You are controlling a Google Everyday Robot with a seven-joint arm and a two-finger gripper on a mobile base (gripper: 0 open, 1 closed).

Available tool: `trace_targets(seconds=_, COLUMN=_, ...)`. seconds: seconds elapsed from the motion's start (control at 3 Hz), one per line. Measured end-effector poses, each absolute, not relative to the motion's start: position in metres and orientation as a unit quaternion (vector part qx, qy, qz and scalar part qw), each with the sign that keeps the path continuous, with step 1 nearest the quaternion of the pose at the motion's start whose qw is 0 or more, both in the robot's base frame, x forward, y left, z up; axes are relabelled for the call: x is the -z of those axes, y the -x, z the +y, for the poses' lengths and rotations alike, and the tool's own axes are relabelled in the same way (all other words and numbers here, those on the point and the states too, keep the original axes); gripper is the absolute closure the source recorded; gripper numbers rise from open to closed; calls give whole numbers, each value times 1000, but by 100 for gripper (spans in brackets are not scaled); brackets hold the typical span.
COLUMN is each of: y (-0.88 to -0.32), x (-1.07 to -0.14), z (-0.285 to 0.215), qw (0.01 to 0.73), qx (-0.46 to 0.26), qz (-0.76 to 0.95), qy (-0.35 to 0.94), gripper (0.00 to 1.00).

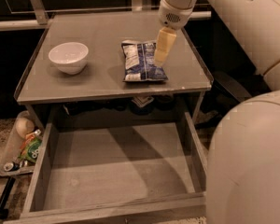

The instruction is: Place blue chip bag into top drawer

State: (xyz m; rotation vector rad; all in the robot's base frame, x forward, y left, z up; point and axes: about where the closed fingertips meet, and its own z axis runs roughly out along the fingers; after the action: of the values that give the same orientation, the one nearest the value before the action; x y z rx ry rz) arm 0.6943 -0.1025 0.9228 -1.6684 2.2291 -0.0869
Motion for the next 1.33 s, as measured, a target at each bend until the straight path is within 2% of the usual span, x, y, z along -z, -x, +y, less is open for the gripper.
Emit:
trace_targets(seconds=0.33, y=-707, x=-907, z=-89, qw=169, qx=22, qz=785, qy=595, gripper=0)
trace_targets(seconds=1.33, y=-701, x=-865, z=-55, qw=144, qx=-22, qz=783, qy=604, gripper=0)
